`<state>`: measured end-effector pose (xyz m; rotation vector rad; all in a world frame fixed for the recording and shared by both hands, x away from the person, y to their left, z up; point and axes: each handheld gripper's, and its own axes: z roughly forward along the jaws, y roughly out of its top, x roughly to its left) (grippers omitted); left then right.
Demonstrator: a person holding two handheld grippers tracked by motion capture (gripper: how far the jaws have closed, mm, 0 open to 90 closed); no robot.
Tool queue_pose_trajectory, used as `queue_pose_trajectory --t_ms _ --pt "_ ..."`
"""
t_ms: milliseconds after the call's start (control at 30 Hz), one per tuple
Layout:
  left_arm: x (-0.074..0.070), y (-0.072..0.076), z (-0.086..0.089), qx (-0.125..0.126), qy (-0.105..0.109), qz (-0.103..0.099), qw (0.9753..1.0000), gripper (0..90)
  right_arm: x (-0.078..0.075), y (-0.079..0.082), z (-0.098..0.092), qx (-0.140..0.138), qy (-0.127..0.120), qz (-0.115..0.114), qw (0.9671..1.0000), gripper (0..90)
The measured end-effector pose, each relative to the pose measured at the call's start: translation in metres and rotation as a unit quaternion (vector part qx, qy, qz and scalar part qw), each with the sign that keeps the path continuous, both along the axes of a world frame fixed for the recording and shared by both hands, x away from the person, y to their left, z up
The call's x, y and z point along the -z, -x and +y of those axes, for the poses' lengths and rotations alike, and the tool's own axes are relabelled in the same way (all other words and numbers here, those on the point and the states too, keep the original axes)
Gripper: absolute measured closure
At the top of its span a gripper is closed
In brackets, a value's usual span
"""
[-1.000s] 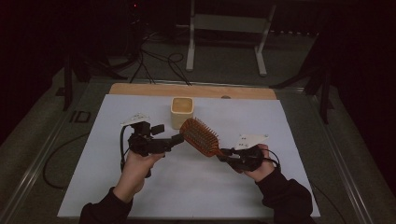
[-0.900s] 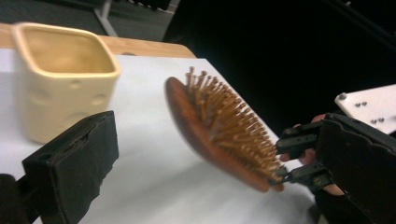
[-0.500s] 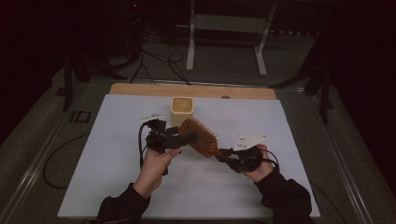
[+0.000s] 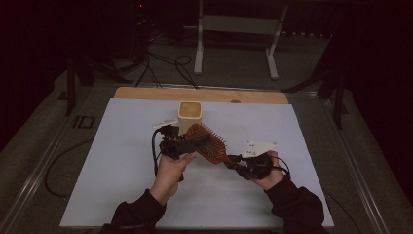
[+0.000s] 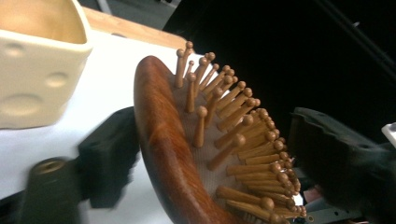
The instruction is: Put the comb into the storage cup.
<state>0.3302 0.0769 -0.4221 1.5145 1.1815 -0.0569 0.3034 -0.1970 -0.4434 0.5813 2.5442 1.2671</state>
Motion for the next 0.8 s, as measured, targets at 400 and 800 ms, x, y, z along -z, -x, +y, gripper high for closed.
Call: queue_pose_trajectory --t_ms 400,800 --pt "0.01 -0.005 0.003 0.028 0.046 0.028 0.9982 38.8 0.004 -0.001 0.002 0.009 0.019 -0.004 0.9998 72.9" --pt "-0.004 -0.002 -0.002 0.05 0.026 -0.009 0.9984 51.0 0.007 -0.002 0.004 0.007 0.027 -0.003 0.9996 72.9"
